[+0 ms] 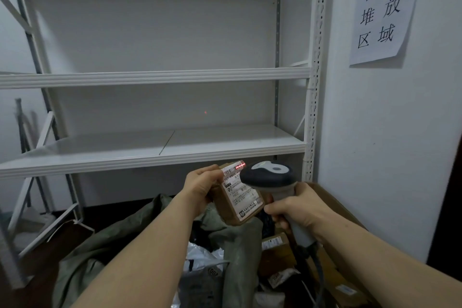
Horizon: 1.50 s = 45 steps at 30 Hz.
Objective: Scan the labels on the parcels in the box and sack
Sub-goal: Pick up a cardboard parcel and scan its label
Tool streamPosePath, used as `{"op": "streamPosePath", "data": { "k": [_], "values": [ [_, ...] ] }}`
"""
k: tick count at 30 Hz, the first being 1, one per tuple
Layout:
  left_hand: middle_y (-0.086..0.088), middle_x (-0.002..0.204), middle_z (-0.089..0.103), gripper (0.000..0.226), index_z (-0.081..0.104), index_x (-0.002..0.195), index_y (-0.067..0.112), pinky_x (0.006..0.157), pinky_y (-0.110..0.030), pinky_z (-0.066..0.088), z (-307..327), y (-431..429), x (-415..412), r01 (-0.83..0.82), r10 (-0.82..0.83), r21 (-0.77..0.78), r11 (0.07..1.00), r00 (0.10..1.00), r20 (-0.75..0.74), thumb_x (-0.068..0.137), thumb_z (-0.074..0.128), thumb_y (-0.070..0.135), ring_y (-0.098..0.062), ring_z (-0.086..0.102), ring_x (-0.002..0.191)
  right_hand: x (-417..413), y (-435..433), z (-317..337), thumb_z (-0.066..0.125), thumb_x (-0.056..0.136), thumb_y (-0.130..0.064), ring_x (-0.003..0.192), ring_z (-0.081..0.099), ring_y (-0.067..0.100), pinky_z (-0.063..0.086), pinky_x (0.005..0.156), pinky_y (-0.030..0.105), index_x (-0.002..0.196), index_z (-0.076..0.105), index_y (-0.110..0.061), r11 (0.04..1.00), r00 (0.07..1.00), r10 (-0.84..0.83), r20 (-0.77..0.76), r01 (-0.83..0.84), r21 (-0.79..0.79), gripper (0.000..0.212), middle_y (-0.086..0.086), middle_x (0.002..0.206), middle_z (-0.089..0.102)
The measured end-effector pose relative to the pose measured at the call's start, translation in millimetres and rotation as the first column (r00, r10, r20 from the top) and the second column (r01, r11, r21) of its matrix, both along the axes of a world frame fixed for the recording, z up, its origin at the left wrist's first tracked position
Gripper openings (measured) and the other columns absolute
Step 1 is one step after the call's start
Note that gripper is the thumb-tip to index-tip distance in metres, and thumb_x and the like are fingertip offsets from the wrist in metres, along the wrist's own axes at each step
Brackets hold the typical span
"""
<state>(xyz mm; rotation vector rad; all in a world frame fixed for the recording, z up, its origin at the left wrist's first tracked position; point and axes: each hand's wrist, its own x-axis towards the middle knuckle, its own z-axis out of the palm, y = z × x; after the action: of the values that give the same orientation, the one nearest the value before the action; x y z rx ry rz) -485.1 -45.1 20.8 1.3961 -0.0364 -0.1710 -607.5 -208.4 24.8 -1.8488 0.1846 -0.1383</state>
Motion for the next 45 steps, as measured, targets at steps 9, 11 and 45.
{"op": "streamPosePath", "data": {
  "k": [9, 11, 45],
  "values": [
    [-0.009, 0.071, 0.063, 0.034, 0.070, 0.094, 0.012, 0.059, -0.031, 0.047, 1.5, 6.8, 6.3, -0.094, 0.093, -0.047, 0.994, 0.995, -0.023, 0.075, 0.053, -0.011, -0.021, 0.053, 0.060, -0.6, -12.9, -9.4, 0.069, 0.078, -0.001, 0.041, 0.048, 0.014, 0.044, 0.045, 0.024, 0.073, 0.062, -0.001, 1.000, 0.997, -0.007, -0.073, 0.005, -0.029, 0.008, 0.009, 0.055, 0.062],
    [-0.008, 0.069, 0.063, 0.036, 0.069, 0.099, 0.011, 0.057, -0.031, 0.046, 1.3, 9.2, 8.5, -0.108, 0.107, -0.051, 0.993, 0.994, -0.026, 0.074, 0.053, -0.010, -0.021, 0.053, 0.059, -1.7, -16.4, -12.8, 0.068, 0.078, -0.001, 0.040, 0.047, 0.014, 0.043, 0.045, 0.024, 0.069, 0.061, -0.003, 0.999, 0.996, -0.009, -0.094, 0.006, -0.040, 0.012, 0.008, 0.054, 0.061],
    [-0.010, 0.072, 0.059, 0.017, 0.064, 0.076, 0.007, 0.066, -0.036, 0.050, -1.8, 14.9, 14.1, -0.153, 0.152, -0.050, 0.987, 0.988, -0.026, 0.077, 0.053, -0.006, -0.024, 0.055, 0.066, 8.3, -13.1, -16.9, 0.067, 0.078, 0.002, 0.041, 0.049, 0.013, 0.044, 0.047, 0.023, 0.067, 0.060, -0.005, 0.982, 0.995, 0.088, -0.043, -0.093, -0.167, 0.014, 0.004, 0.052, 0.059]
  ]
}}
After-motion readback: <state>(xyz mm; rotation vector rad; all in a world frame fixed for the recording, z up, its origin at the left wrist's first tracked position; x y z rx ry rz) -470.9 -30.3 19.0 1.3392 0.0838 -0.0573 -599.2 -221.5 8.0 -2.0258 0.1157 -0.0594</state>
